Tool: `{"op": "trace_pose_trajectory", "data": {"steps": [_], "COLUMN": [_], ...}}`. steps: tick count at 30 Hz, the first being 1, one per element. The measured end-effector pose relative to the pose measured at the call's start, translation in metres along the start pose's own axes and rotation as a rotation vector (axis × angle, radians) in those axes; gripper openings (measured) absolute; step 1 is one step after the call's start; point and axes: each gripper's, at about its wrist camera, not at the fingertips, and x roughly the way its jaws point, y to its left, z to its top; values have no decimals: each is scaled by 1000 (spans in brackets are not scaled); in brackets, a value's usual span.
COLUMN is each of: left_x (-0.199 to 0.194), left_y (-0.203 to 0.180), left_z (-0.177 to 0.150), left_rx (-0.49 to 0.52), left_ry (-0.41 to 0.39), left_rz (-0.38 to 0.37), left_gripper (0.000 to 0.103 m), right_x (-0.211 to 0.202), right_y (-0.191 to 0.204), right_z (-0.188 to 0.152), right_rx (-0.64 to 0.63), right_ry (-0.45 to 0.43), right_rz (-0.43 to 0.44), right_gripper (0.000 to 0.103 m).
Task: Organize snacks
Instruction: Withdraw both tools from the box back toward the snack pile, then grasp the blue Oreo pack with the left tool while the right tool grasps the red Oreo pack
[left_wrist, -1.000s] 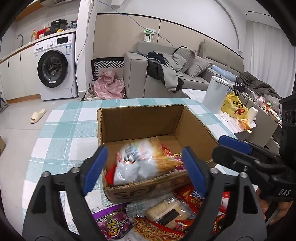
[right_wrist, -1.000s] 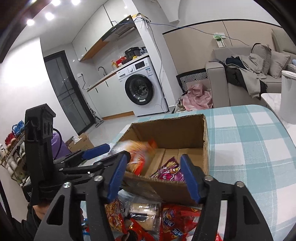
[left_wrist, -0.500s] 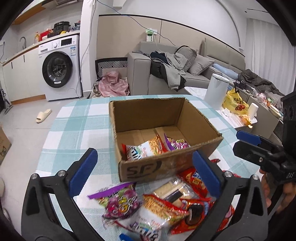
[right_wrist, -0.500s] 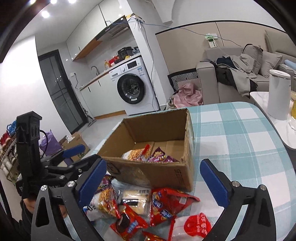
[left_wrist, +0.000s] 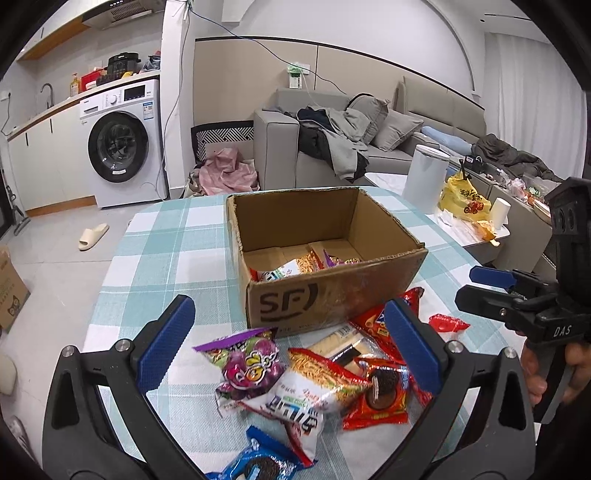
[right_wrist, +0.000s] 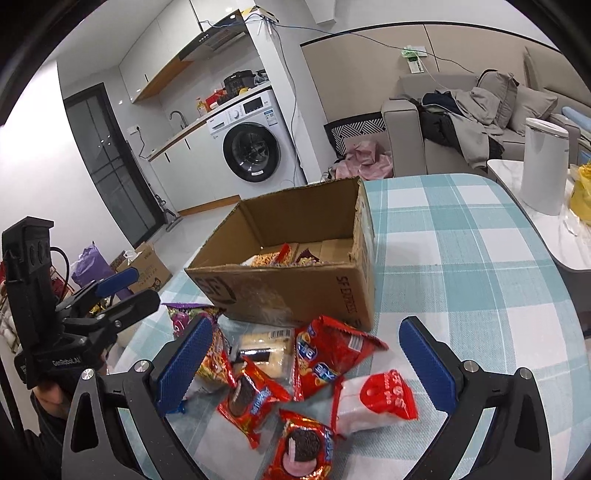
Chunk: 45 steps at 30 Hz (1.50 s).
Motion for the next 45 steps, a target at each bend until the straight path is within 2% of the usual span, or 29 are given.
{"op": "trace_pose_trajectory", "data": {"steps": [10,26,45], "left_x": [-13,-18,-7], "left_y": [4,9,26], "left_z": [-27,-56,-96], "left_rx": [12,21,22], "left_ry": [34,67,161], "left_rz": [8,18,41], "left_gripper": [102,102,102], "right_x": [-4,-6,0], "right_y": [4,5,5], "right_z": [-27,-52,-78], "right_rx": [-26,-19,-34], "right_ry": [46,103,171], "right_rz": [-19,-12,4], "right_gripper": [103,103,102]}}
